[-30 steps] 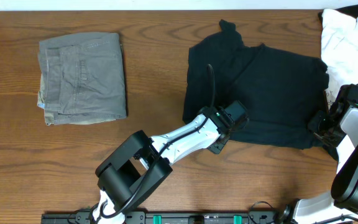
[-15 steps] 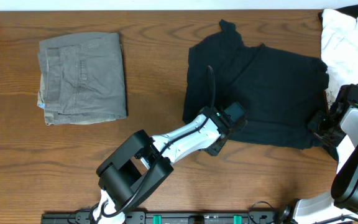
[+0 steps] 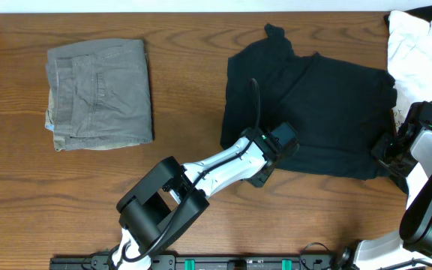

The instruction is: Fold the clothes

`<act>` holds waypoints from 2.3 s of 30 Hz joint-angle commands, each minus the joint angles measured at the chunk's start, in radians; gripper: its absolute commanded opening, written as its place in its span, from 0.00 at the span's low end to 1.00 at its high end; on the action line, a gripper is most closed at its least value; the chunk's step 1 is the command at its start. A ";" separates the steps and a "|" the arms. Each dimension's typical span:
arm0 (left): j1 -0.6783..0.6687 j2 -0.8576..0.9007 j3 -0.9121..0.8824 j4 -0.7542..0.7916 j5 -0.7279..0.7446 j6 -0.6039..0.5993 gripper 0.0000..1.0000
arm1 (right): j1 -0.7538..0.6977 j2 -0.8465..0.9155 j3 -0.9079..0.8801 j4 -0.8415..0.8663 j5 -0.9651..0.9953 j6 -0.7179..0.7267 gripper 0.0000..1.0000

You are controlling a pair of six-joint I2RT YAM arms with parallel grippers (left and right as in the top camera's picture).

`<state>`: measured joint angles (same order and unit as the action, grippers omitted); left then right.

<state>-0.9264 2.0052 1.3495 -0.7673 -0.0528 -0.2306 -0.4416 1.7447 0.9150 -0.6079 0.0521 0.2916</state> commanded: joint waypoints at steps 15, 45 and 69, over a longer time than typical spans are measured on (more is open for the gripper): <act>0.002 0.030 -0.002 0.051 -0.027 0.013 0.34 | 0.011 0.101 -0.070 0.006 -0.132 -0.013 0.34; 0.002 0.013 0.038 -0.187 -0.272 0.080 0.06 | 0.011 0.101 -0.070 0.006 -0.132 -0.013 0.33; 0.008 0.007 -0.084 -0.398 -0.348 -0.109 0.06 | 0.011 0.101 -0.060 -0.031 -0.083 -0.019 0.31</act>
<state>-0.9237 2.0220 1.2995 -1.1584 -0.3923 -0.2779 -0.4416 1.7454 0.9169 -0.6155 0.0498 0.2829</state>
